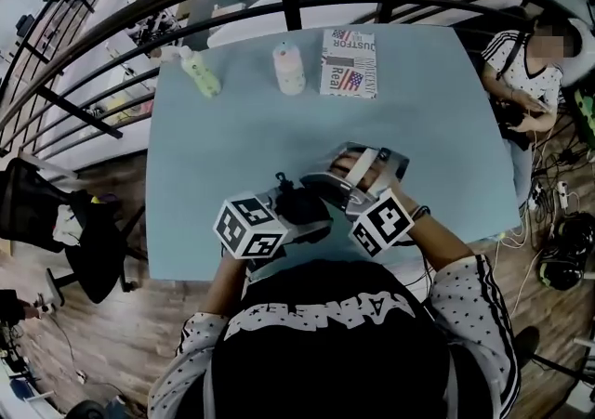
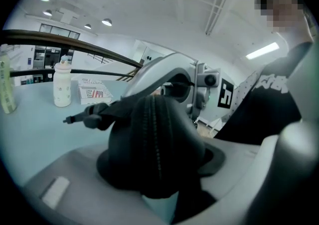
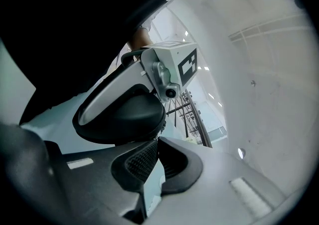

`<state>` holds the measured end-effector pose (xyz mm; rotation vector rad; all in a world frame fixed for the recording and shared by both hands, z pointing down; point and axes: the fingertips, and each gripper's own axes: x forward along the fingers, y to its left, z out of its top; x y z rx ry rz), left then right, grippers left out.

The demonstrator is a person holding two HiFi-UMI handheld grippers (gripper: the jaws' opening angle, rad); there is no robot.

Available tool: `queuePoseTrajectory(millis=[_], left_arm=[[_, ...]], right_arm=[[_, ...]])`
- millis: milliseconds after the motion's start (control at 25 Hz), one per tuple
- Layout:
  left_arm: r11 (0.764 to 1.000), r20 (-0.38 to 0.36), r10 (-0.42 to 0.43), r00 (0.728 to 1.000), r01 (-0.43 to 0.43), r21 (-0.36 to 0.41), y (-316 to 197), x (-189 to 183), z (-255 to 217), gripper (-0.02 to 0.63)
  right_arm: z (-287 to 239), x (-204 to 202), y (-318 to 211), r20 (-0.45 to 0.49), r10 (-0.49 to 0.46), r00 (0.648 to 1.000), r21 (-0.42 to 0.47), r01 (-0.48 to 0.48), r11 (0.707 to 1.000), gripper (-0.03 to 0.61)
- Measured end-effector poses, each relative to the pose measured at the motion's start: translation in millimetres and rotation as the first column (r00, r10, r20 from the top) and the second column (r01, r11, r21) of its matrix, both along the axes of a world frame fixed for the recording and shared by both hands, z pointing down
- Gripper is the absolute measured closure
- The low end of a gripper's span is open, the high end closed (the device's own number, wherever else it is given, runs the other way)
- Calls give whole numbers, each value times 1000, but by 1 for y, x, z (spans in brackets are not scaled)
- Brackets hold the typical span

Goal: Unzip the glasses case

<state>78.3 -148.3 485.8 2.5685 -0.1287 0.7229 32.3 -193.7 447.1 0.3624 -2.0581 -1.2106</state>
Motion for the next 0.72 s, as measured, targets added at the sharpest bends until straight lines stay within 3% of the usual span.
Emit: queuePoseTrajectory(millis=[560,720], left_arm=[[993,78,115,990,-117,19,8,15,8,614],[986,143,159,977,-164,20,14,13,18,614]], right_arm=[[-1,16,4,-109,2,994,74,6,997,571],[4,15,8,-153,-15,988,97,30,995,571]])
